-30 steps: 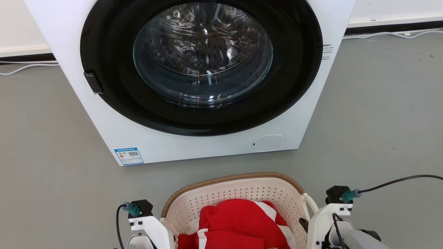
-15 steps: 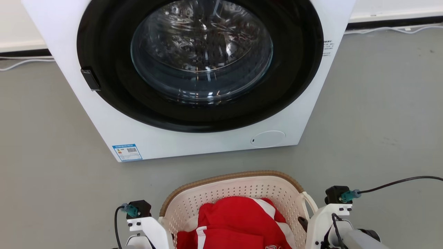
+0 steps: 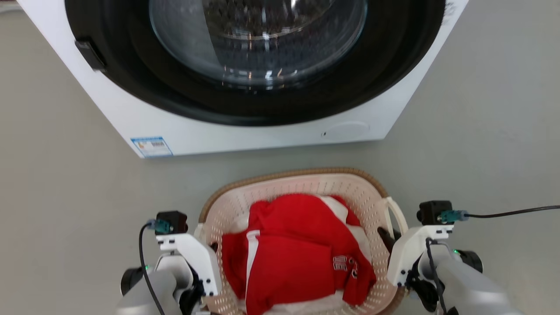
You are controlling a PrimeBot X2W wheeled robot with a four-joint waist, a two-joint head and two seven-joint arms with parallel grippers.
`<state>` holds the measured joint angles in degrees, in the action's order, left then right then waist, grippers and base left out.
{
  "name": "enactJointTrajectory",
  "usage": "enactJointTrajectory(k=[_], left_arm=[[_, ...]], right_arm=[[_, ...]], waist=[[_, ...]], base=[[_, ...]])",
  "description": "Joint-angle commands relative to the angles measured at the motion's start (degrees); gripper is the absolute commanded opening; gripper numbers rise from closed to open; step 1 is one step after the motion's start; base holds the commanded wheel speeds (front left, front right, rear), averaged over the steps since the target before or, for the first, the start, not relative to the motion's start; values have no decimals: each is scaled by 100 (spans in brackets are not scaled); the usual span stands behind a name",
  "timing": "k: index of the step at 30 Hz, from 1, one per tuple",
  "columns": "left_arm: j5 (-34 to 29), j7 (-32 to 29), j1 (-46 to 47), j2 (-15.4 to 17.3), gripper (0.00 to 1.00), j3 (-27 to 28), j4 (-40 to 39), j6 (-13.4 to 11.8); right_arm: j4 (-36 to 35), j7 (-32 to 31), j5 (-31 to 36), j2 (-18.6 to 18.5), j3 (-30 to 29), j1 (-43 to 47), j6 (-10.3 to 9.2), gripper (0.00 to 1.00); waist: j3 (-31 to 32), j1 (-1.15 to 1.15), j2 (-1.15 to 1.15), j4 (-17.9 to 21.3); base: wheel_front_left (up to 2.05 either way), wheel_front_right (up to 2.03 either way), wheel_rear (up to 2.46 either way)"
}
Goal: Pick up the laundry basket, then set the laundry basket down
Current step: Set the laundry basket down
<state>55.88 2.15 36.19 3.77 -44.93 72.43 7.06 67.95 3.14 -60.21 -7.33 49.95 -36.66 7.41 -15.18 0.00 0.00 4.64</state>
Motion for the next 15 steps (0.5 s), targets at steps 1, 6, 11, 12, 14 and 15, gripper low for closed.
enactJointTrajectory(k=[1,6,11,12,14,15], left_arm=[[-124,106,205,265,0,52,59,-10],[-202,305,495,240,0,6,90,-65],[-285,414,799,216,0,-56,112,-111],[-298,448,856,210,0,-64,115,-123],[-316,502,961,195,0,-76,120,-145],[-323,531,1017,189,0,-79,123,-156]], right_arm=[[-15,205,-100,-267,29,-109,8,0],[-36,442,-177,-344,52,-287,8,0],[-68,598,-238,-398,116,-458,8,0],[-83,636,-254,-412,127,-489,8,0],[-119,715,-288,-443,146,-552,8,0],[-144,760,-310,-462,149,-585,8,0]], waist=[[-333,0,0,-44],[-823,0,0,-99],[-1303,0,0,-141],[-1392,0,0,-148],[-1568,0,0,-161],[-1654,0,0,-168]], base=[[0,0,0],[0,0,0],[0,0,0],[0,0,0],[0,0,0],[0,0,0]])
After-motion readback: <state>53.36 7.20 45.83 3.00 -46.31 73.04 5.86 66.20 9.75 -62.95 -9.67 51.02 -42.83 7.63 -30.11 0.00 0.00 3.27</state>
